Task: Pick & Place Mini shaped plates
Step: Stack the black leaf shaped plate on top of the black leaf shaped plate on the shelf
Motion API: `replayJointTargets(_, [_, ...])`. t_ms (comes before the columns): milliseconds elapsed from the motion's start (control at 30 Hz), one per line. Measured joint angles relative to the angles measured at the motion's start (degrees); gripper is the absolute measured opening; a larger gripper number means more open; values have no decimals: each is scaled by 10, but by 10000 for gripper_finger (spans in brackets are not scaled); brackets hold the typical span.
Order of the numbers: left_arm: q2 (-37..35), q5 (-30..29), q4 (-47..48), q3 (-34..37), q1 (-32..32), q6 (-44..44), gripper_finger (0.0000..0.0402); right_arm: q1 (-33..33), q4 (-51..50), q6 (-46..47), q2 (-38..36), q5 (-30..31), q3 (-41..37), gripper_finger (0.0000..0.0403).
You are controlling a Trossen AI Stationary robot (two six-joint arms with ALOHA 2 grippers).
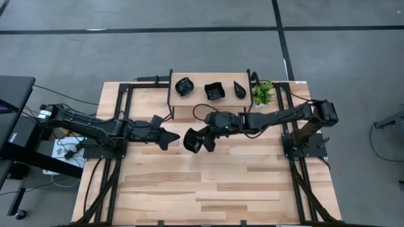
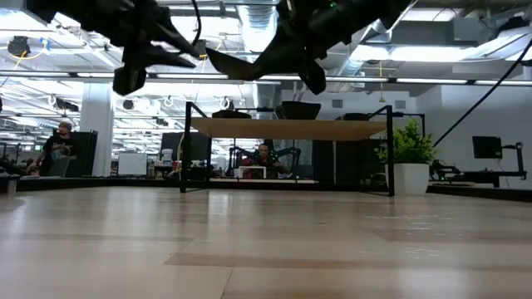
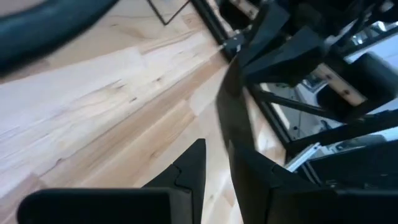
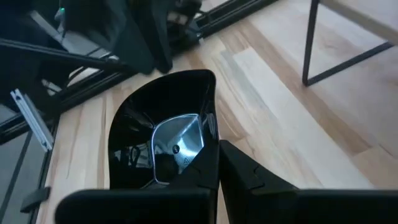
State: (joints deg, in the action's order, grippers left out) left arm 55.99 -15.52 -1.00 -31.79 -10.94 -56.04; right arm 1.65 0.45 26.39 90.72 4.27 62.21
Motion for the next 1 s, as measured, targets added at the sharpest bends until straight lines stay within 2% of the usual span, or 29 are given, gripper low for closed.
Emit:
replayJointTargets(167, [0,-14,-12,10,0,37,72,0,-9,6,0,0,1,1])
replayJointTargets(433, [2,-21,-46,10,0,228,72,-4,-28,20,0,2,1,1])
replayJointTargets(733, [12,-47,-68,10,0,258,79,-20,-32,22,0,18,1,1])
replayJointTargets(1000, [24,-84,-68,10,0,263,121,-33,-27,36,15,33,1,1])
